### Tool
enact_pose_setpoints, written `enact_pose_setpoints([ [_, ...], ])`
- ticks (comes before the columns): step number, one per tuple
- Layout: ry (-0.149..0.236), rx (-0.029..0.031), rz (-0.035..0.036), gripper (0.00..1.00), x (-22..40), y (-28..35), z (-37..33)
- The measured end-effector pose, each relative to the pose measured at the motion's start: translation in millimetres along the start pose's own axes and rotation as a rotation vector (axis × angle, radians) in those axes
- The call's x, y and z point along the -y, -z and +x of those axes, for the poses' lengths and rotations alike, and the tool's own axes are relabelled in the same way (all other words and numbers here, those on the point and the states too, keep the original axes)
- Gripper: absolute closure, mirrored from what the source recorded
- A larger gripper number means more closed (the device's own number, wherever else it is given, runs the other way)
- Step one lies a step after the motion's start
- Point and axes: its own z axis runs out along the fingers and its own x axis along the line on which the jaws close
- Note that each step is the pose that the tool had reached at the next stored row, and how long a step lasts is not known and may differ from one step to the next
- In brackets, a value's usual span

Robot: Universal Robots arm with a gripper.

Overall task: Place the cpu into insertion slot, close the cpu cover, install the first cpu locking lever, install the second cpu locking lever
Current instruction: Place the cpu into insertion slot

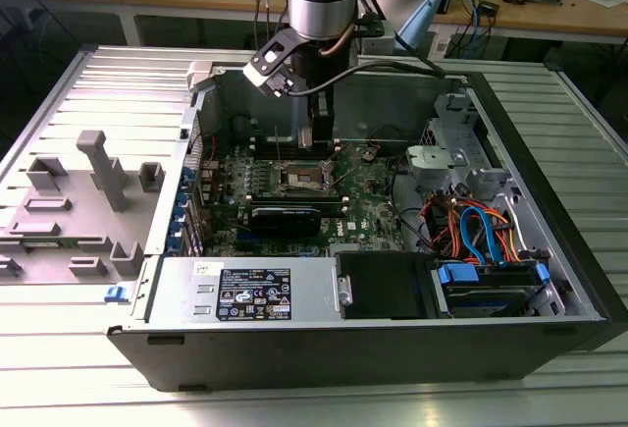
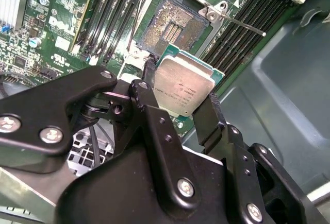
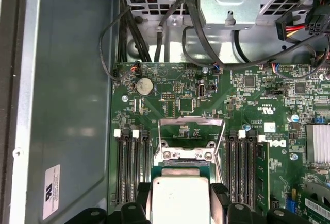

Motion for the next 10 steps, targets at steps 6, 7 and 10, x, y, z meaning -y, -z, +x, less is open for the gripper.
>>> enact_pose_setpoints([
  [6,0.001,0.0,-0.0005,0.46,6.9,-13.7,-0.2],
  [7,0.001,0.0002,-0.0005,0.46,7.4,-13.9,-0.2],
  [10,0.001,0.0001,-0.0006,0.46,8.0,-14.2,-0.1],
])
